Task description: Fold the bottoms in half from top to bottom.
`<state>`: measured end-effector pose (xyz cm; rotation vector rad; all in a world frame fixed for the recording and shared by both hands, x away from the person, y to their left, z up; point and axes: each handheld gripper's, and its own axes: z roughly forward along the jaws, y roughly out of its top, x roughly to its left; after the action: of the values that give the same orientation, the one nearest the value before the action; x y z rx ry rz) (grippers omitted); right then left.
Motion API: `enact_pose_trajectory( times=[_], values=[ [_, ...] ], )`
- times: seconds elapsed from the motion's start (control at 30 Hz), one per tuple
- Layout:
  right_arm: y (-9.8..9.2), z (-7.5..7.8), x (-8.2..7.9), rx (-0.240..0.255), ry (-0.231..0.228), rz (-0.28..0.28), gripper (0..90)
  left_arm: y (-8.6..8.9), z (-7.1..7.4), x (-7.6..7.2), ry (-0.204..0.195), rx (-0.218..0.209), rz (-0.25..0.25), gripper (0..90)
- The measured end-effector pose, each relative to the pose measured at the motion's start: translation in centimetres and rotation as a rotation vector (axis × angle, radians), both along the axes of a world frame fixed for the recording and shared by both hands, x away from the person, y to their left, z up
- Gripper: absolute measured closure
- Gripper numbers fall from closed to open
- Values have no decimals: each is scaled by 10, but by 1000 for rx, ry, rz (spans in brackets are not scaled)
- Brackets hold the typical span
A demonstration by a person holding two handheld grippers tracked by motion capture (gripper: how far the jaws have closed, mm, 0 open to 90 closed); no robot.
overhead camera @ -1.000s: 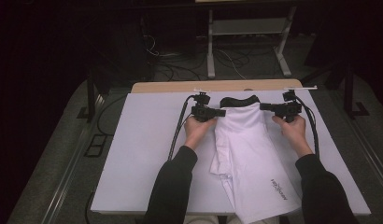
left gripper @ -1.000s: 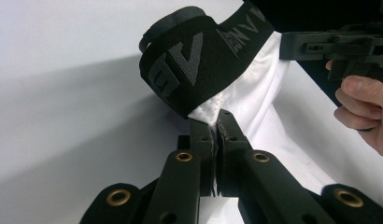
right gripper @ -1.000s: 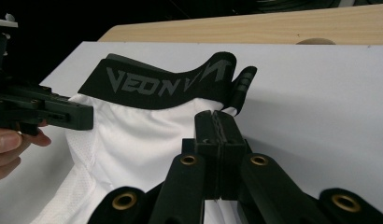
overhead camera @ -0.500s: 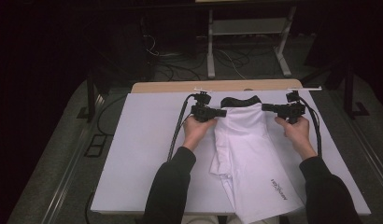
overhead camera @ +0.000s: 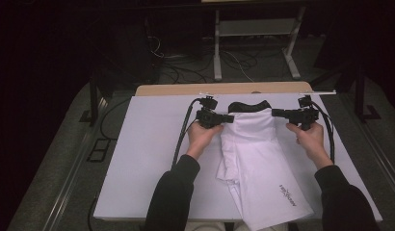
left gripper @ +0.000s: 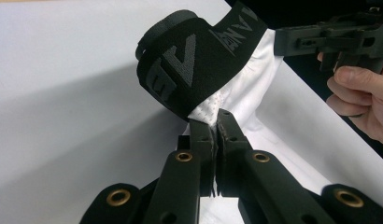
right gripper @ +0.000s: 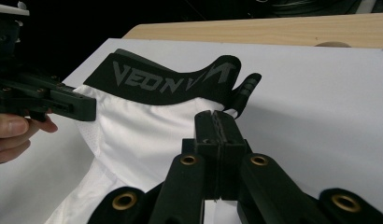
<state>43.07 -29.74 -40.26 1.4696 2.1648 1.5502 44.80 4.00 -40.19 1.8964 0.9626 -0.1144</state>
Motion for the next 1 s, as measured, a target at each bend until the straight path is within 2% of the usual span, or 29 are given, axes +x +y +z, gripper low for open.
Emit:
enact_pose_trajectory(
  times=[0.43,0.63,1.0],
  values=[
    [-1,1,-14,-13,6,22,883,0,2,-13,8,3,-11,860],
    [-2,4,-23,-9,3,28,884,-1,10,-21,-1,16,-16,860],
    [-1,13,-41,-1,-17,33,884,1,20,-37,-15,10,-26,860]
  ],
)
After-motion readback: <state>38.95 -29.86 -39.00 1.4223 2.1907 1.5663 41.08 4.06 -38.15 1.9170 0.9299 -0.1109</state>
